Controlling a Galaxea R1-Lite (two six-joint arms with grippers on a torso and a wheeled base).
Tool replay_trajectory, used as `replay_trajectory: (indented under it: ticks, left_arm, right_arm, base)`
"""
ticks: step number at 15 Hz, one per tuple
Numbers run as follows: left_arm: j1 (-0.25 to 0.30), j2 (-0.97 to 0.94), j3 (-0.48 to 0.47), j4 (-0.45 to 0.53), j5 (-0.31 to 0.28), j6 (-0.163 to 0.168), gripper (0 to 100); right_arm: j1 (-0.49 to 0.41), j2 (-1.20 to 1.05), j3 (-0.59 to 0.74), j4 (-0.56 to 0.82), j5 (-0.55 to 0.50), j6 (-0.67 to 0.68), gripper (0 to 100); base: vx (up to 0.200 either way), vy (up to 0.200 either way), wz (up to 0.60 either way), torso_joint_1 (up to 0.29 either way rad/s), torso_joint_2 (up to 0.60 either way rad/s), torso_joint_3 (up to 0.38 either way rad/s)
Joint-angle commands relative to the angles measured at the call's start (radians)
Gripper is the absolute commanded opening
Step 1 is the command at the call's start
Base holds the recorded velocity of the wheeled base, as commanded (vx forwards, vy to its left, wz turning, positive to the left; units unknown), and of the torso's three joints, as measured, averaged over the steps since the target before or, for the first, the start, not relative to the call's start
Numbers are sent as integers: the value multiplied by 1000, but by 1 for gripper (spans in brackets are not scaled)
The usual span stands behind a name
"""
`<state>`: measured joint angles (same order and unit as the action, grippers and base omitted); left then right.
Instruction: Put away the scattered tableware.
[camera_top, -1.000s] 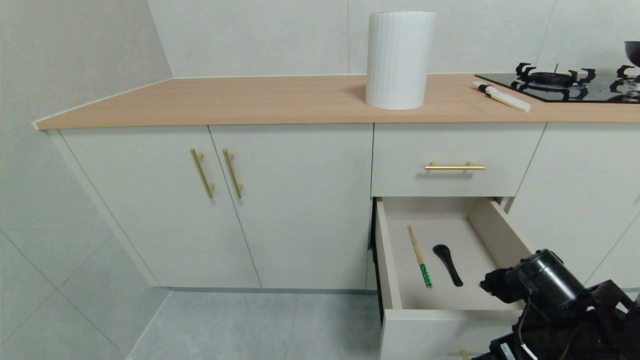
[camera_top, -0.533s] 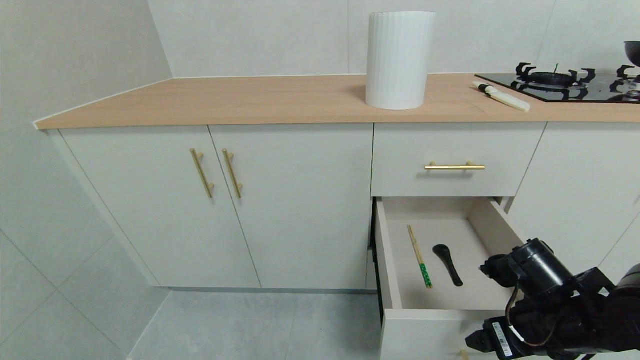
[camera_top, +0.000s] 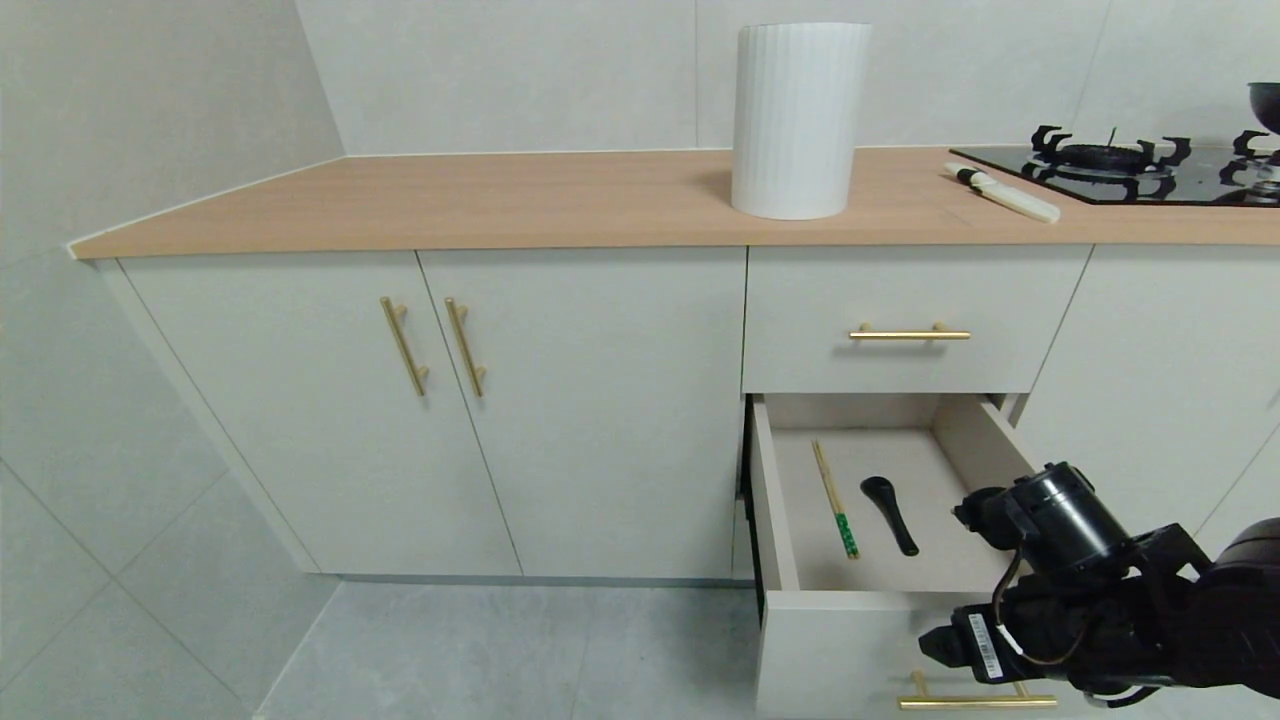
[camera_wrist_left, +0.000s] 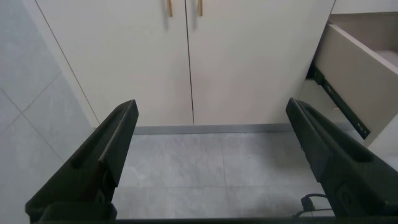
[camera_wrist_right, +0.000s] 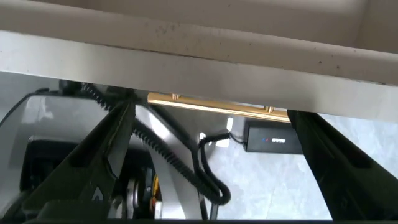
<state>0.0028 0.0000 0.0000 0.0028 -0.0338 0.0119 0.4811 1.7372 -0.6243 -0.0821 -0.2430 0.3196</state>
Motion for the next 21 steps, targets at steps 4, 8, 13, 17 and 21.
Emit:
replay_trajectory:
  ticks: [4, 8, 13, 17, 21]
  left_arm:
    - [0, 2, 0, -1, 0, 0, 100]
    - [0, 2, 0, -1, 0, 0, 100]
    - [0, 2, 0, -1, 0, 0, 100]
    - [0, 2, 0, 0, 0, 0, 100]
    - [0, 2, 0, 0, 0, 0, 100]
  right_arm:
    - [-2, 42, -2, -67, -16, 1, 100]
    - [-12, 68, -3, -163, -16, -1, 100]
    - [-41, 136, -31, -278, -18, -10, 100]
    - [-88, 196, -75, -352, -16, -24, 100]
    - [-136, 258, -111, -467, -15, -85, 100]
  base:
    - [0, 0, 0, 0, 0, 0]
    - [0, 0, 0, 0, 0, 0]
    - [0, 0, 0, 0, 0, 0]
    - [0, 0, 0, 0, 0, 0]
    - [0, 0, 0, 0, 0, 0]
